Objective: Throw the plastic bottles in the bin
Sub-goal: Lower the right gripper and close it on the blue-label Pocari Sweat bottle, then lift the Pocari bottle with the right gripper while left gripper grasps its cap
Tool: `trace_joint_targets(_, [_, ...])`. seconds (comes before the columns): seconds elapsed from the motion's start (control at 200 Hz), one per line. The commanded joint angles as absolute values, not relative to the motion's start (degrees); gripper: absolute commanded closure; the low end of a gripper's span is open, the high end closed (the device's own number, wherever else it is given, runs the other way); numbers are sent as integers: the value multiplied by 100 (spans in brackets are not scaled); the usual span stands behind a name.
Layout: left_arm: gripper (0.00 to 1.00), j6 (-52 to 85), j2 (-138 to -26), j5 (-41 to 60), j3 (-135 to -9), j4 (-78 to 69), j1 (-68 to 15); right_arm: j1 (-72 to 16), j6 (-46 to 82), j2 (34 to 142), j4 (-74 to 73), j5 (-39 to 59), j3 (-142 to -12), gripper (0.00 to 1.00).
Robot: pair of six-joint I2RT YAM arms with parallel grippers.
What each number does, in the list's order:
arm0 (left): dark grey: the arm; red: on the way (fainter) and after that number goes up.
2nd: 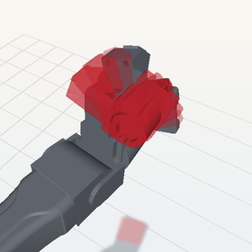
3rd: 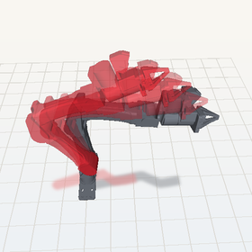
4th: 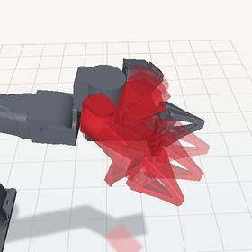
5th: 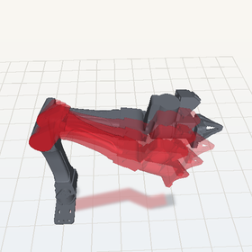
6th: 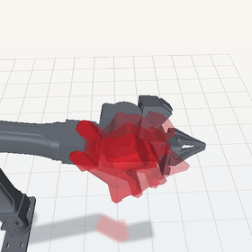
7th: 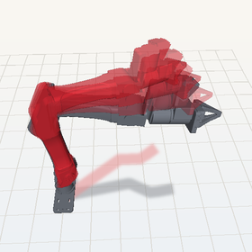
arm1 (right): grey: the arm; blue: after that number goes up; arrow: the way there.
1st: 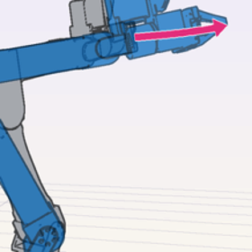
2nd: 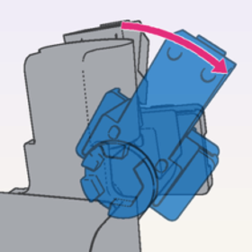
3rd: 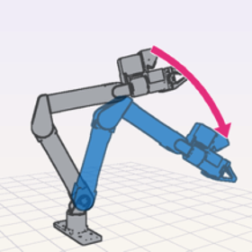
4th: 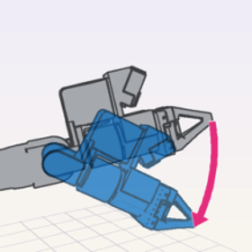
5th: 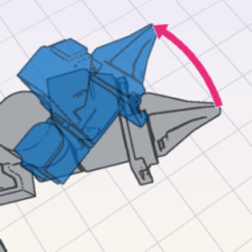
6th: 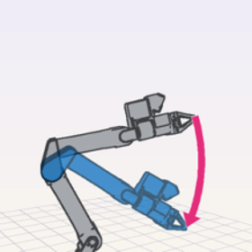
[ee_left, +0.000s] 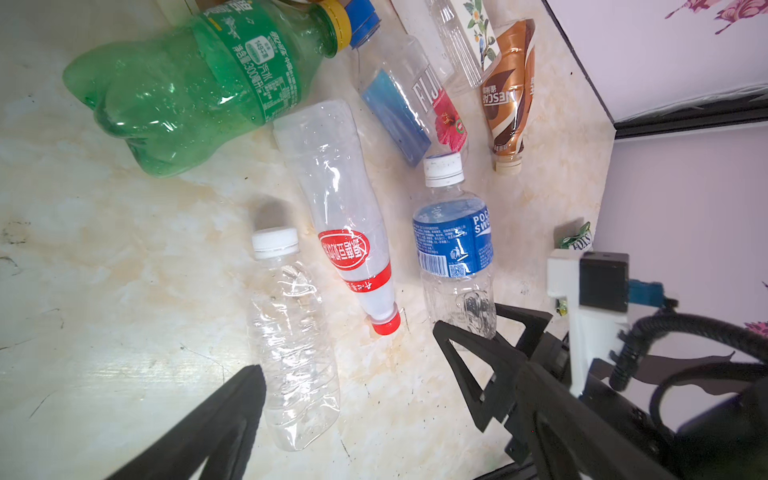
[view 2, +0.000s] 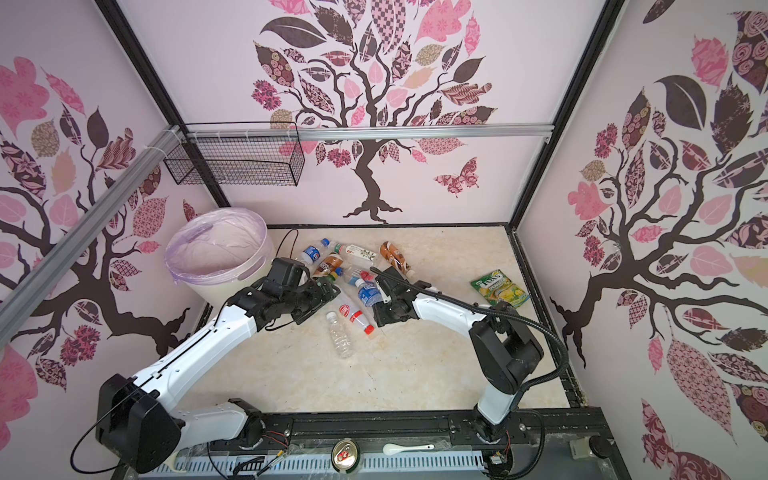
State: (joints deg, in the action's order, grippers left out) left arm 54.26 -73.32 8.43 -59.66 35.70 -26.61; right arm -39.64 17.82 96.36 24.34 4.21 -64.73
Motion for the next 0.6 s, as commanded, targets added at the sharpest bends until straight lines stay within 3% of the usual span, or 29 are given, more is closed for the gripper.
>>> trace_joint_targets(0.0, [2, 5632, -7454, 844, -6423, 3262, -2639, -3988, 1830, 9222, 2631, 284, -6438, 44])
trace_joint_targets(0.595, [2, 5667, -8878, 984, -8528, 2791, -2512, -3987, 2350, 8213, 3088, 193, -7578, 45])
